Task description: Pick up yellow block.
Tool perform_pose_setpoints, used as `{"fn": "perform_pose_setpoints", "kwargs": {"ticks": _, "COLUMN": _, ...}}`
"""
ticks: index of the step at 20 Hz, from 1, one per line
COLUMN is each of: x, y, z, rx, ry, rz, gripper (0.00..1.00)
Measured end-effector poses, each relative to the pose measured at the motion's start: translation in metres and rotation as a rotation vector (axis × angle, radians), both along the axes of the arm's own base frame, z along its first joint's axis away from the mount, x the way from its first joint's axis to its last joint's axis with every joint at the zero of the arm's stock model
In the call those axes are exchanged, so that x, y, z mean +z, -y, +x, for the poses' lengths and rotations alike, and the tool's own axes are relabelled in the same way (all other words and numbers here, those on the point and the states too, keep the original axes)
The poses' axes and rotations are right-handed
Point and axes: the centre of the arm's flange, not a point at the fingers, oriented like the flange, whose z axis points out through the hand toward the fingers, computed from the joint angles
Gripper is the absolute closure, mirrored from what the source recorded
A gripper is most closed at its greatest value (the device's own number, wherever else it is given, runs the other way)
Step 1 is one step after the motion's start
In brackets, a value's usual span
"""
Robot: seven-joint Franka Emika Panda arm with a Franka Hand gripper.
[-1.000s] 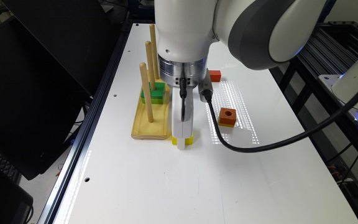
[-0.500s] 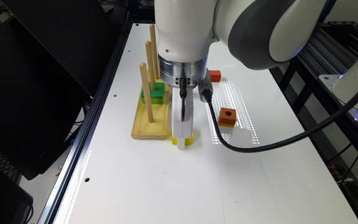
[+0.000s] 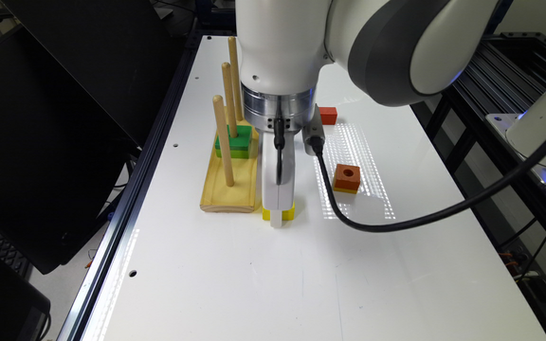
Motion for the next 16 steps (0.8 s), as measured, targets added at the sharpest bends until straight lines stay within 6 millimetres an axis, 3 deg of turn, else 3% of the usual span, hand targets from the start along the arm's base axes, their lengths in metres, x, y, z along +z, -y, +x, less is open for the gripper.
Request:
{"fn": "perform_pose_setpoints", "kwargs": {"ticks": 5, "x": 0.002, "y": 0.0, "z": 0.001, "rx": 0.0, "ry": 0.004, "rz": 0.001, "gripper": 1.0}}
{"fn": "perform_pose_setpoints", "kwargs": {"ticks": 11, "x": 0.03, "y": -0.002, "z": 0.002, "rx": 0.003, "ry": 0.013, "rz": -0.007, "gripper": 1.0}}
{"fn": "perform_pose_setpoints", "kwargs": {"ticks": 16, "x": 0.036, "y": -0.002, "z": 0.001, "rx": 0.002, "ry": 0.013, "rz": -0.009, "gripper": 1.0}}
